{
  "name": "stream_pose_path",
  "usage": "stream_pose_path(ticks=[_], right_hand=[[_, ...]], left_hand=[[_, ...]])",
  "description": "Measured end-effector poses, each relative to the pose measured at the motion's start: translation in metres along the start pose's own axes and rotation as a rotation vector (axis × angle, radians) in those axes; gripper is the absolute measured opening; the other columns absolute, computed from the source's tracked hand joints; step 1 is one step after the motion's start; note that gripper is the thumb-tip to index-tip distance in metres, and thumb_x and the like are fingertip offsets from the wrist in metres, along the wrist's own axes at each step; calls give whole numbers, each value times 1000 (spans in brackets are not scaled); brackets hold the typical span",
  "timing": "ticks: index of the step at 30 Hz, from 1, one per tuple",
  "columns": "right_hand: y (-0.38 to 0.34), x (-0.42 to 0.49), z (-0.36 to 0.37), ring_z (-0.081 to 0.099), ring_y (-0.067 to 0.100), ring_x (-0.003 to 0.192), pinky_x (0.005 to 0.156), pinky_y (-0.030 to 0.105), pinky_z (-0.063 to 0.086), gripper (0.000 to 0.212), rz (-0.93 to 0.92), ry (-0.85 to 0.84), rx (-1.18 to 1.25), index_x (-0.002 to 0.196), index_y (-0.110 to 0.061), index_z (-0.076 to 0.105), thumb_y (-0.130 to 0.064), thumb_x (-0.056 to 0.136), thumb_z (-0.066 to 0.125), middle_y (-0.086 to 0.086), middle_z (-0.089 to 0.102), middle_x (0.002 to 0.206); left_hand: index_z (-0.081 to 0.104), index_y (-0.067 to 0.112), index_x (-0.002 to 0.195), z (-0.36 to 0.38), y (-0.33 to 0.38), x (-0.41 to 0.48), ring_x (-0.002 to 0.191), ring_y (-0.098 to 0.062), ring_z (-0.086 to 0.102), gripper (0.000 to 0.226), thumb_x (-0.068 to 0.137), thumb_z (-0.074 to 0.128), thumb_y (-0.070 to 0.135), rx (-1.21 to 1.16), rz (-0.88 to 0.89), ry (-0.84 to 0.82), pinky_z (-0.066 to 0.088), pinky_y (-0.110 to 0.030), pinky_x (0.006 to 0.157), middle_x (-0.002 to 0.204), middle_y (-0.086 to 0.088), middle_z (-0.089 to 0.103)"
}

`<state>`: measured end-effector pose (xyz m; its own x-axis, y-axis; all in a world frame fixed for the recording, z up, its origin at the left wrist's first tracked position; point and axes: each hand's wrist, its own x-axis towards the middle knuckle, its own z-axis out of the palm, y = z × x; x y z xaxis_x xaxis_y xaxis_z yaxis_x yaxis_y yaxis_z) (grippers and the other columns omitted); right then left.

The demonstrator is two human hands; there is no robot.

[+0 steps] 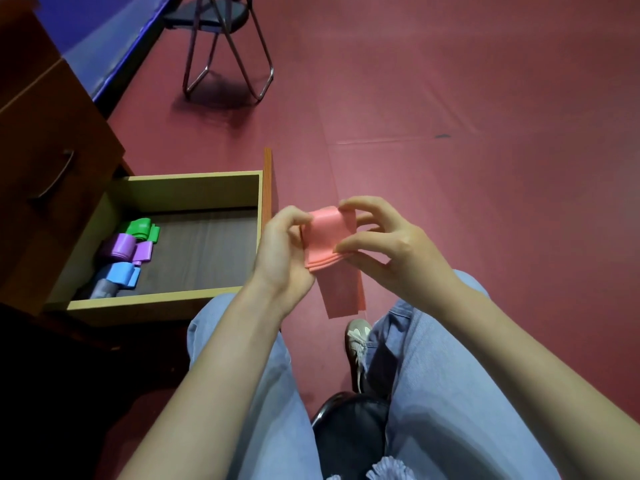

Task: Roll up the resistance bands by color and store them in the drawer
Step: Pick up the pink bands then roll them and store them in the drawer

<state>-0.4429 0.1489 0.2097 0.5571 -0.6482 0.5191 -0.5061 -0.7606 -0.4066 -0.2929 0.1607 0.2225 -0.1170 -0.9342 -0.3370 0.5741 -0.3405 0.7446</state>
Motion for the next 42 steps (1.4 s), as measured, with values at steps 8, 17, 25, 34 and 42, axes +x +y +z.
stream_pose_path(ticks=[8, 17, 25, 34, 42], right_hand=[[-5, -10, -2, 45, 2, 121, 98, 19, 43, 38, 346, 6, 570, 111, -33, 53, -21, 77, 65, -13, 32, 139], [-13, 4, 5, 63, -4, 76, 75, 12, 51, 20, 620, -34, 856, 93, -21, 62, -5, 82, 61, -8, 68, 85], [-14, 8, 2, 59, -4, 54, 50, 12, 49, 18, 604, 92, 935, 83, -14, 62, 2, 82, 57, -14, 66, 54], [-5, 13, -1, 58, -4, 56, 52, 13, 49, 24, 573, 269, 815, 92, -14, 64, 6, 78, 61, -17, 66, 56], [-5, 6, 6, 61, -6, 70, 69, 9, 49, 43, 490, 200, 599, 76, -31, 65, 12, 75, 61, -29, 67, 67]], left_hand=[[61, 19, 92, -1, 3, -1, 81, -10, 58, 30, 86, 47, -6, 435, 248, 76, 49, -22, 79, 86, 2, 62], [60, 18, 97, 4, 7, -4, 68, 11, 59, 30, 82, 54, -7, 629, 484, 38, 48, -7, 67, 83, 10, 62], [61, 22, 90, -4, 3, -5, 73, -3, 64, 16, 91, 46, 18, 486, 229, -59, 52, -18, 70, 78, 8, 68], [57, 13, 86, -14, -12, -7, 47, -2, 48, 34, 95, 33, 36, 566, 87, -45, 46, -20, 60, 44, 13, 49], [64, 19, 70, -10, -7, -9, 47, 0, 54, 34, 90, 41, 5, 546, 105, 24, 46, -11, 49, 48, 10, 60]])
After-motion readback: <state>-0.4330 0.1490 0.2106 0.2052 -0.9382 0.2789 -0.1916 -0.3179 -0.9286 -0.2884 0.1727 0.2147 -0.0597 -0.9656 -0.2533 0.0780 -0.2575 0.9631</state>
